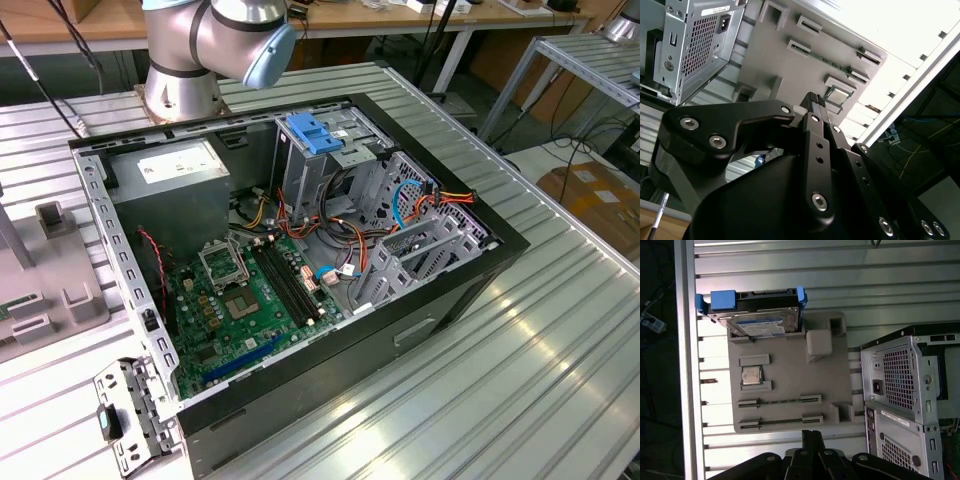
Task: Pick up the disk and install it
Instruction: 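Reach for the disk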
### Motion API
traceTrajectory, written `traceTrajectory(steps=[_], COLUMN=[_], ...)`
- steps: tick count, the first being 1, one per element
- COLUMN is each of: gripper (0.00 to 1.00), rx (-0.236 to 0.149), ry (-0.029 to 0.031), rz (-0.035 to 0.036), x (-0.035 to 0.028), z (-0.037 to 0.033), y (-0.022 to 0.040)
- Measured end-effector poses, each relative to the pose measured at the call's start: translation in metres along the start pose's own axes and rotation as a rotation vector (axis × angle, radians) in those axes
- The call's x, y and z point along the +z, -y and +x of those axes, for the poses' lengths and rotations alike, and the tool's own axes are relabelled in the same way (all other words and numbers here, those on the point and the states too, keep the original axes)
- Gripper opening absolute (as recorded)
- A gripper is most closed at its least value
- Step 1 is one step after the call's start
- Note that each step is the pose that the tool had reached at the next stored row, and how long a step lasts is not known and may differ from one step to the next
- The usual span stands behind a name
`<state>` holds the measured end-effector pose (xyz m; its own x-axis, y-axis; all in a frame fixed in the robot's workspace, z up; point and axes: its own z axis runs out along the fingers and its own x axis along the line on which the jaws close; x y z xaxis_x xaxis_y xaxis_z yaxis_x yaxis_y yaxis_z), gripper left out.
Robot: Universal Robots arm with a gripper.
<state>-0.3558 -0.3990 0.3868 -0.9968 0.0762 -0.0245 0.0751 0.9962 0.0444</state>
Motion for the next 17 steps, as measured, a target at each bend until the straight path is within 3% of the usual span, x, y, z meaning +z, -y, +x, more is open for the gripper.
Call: traceTrajectory(steps=[17], gripper=[0.11], rx=[0.000], ry=[0.0000], rz=[-0.0001], x=[0.0027], z=[0.0147], y=[0.0012])
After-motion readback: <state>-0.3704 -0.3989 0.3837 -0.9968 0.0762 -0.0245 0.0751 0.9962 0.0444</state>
